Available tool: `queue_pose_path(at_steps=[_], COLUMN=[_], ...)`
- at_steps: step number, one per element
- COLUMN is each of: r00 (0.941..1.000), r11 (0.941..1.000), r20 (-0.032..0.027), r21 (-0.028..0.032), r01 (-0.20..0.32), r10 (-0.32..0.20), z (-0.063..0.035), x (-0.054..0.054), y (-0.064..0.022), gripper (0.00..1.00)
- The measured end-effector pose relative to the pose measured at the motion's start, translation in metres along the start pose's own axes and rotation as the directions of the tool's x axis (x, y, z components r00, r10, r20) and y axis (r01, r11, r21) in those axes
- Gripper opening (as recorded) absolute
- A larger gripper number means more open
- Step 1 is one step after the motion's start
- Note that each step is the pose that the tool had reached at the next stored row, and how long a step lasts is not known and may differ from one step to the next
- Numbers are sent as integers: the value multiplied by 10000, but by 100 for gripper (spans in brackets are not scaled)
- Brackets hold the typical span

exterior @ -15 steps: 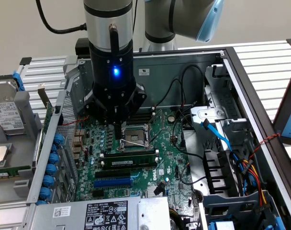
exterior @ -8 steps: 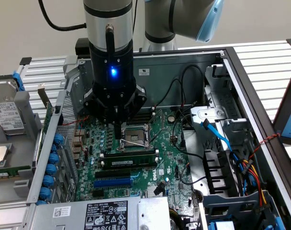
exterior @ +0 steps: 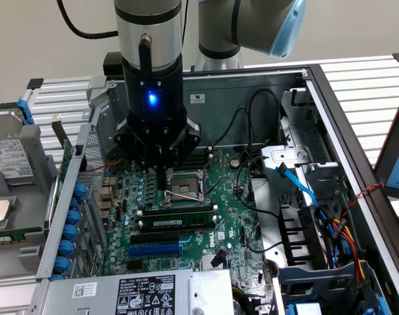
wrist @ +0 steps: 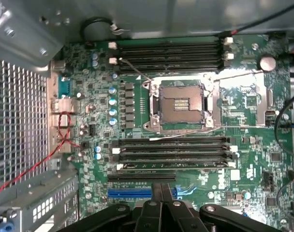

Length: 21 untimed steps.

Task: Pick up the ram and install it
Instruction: 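Press down the ram until it locks into place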

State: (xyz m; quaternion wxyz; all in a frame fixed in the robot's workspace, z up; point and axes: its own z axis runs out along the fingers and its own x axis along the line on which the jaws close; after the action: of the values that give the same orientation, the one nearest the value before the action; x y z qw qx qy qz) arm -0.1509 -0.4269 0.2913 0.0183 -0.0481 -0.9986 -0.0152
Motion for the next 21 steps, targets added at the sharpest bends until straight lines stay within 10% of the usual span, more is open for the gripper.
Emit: queue_pose_path(at_steps=[10, 21], r00=[9890, 9509], r11=[9890, 9509], r20=[40, 73], r21=[-53, -120], r01=[-1477, -3092], r10=[1477, 3093], z=[0, 0], x=[0, 0], y=[0, 0], gripper=[11, 11])
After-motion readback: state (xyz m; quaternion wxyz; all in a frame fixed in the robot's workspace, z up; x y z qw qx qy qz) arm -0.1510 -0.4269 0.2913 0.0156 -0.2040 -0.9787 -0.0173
